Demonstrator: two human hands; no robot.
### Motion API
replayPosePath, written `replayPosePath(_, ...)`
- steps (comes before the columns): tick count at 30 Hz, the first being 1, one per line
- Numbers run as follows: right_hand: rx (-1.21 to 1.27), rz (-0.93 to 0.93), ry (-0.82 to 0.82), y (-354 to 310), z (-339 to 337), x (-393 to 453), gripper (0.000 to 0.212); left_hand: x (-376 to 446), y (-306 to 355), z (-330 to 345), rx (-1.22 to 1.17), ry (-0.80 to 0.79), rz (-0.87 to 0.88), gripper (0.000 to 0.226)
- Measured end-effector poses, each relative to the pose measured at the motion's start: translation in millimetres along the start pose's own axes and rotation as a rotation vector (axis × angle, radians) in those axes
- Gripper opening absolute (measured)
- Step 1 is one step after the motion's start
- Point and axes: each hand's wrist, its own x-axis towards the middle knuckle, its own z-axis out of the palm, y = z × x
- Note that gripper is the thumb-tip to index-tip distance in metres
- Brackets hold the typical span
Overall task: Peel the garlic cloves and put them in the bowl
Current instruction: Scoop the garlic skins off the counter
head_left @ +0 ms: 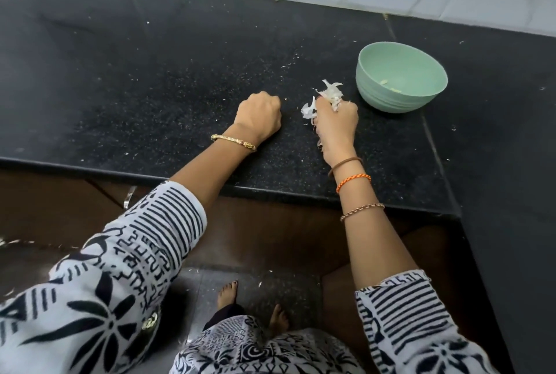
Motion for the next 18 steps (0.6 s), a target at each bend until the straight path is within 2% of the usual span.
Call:
replayPosePath(4,0.069,0.019,-0.102,-6,5,-10,0.033,-26,-5,-4,-0.031,-0.029,-0.028,0.029)
replayPosePath(10,0.110,-0.039,-0.352,-11,44,-49,0.039,-97,-32,-4,-0.093,-0.024,-0.160,0.028)
replayPosePath(14,0.124,-0.059,-0.519,-13,78,-91,0.044,-155,-76,9,-0.247,0.162,-0.296,0.035)
replayPosePath(18,0.146,-0.056,-0.679,-17,116,-145,0.045,-213,-123,29,-0.668,0.413,-0.665,0.048)
